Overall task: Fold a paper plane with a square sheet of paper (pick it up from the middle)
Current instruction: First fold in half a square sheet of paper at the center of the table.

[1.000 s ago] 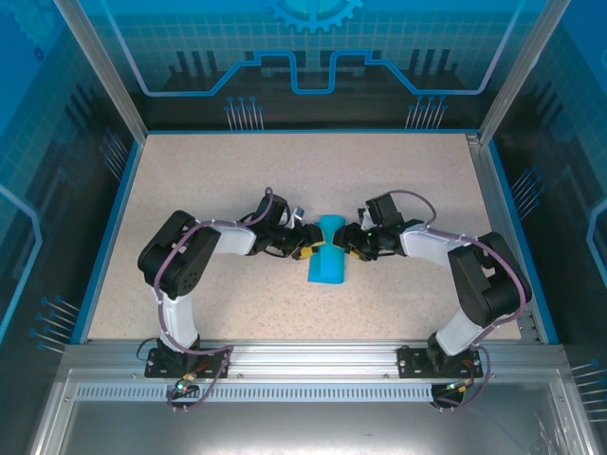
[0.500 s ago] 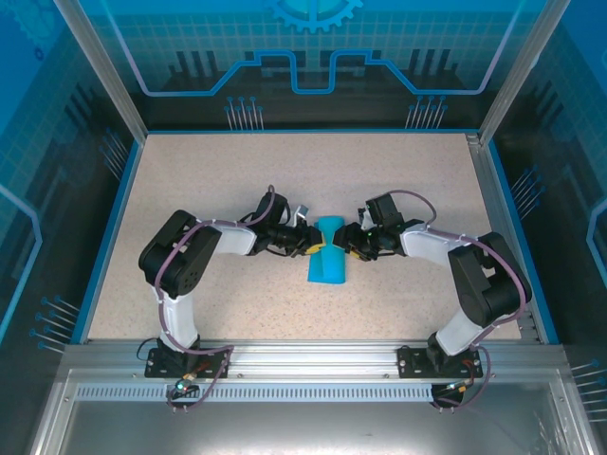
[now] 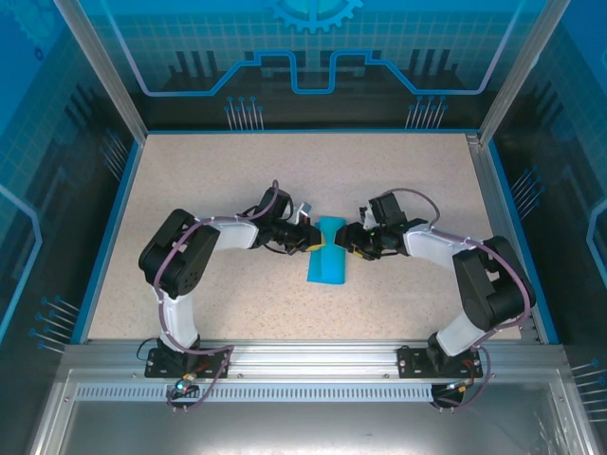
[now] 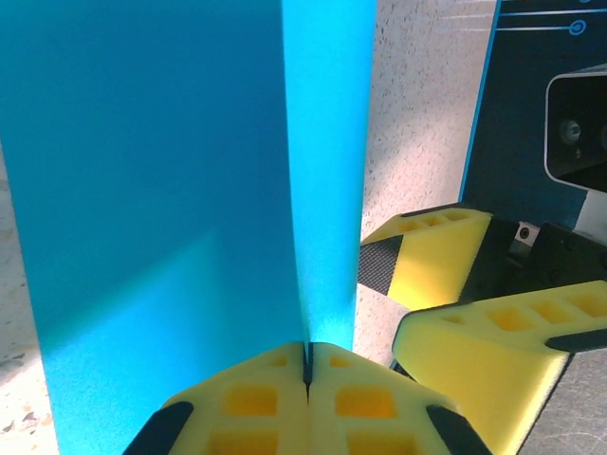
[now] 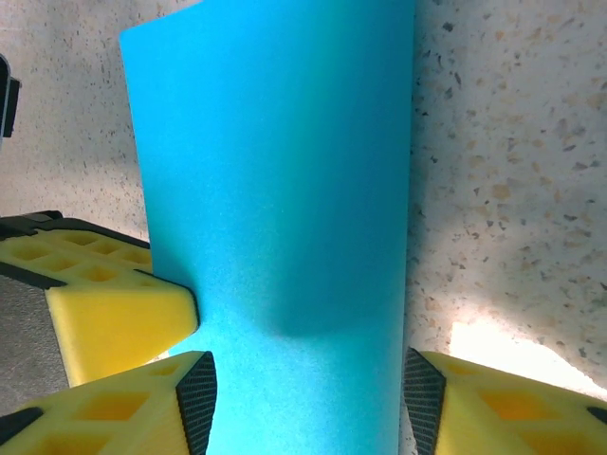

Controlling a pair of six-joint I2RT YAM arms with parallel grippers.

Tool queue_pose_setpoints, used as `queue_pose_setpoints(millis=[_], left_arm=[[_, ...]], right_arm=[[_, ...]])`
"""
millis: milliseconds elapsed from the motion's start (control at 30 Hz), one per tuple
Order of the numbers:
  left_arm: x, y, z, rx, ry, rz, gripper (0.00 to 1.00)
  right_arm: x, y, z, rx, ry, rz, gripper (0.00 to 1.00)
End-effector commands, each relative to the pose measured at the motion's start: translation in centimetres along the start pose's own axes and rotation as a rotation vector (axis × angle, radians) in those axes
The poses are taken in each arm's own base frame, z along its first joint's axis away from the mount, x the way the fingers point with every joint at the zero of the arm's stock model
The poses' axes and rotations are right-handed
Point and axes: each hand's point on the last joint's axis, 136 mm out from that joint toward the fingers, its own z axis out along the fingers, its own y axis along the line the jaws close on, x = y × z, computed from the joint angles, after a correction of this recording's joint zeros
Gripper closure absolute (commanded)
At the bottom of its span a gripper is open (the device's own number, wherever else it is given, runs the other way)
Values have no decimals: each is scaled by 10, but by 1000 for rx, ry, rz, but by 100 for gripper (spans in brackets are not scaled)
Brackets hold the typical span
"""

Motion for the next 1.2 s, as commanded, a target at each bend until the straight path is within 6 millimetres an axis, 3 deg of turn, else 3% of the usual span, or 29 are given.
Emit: queue_pose_setpoints(millis=[0, 367, 433, 967, 1167], left_arm=[[3, -2, -1, -27, 14, 33, 96], [3, 2, 2, -34, 26, 20, 95], [2, 2, 1, -36, 26, 23, 95], [-6, 3, -4, -54, 18, 41, 95], [-7, 6, -6, -65, 20, 42, 95]], right_arm=[[2, 0, -5, -10, 24, -23, 43], [7, -2, 8, 23, 83, -56, 50], [0, 4, 8, 24, 71, -68, 53], [13, -5, 14, 78, 102, -80, 52], [12, 0, 14, 56, 100, -80, 50]])
